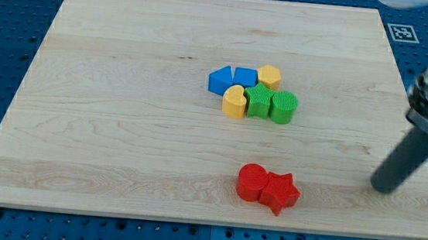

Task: Point your arm to the right of the red star

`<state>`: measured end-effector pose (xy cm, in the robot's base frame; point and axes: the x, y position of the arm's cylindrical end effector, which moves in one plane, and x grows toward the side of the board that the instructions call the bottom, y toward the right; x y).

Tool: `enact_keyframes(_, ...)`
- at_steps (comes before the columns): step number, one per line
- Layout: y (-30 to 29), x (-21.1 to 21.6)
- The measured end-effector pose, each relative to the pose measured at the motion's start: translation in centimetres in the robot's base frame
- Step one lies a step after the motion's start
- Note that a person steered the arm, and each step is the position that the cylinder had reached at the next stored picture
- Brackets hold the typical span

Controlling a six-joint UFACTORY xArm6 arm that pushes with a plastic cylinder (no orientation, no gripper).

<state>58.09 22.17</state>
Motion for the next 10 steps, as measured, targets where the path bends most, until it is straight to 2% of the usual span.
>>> enact_keyframes(1,-0.2,3.7)
enact_keyframes(7,-0.9,3.8)
enact_keyframes(8,-3.3,3.4)
enact_keyframes(10,-3.4,1.3)
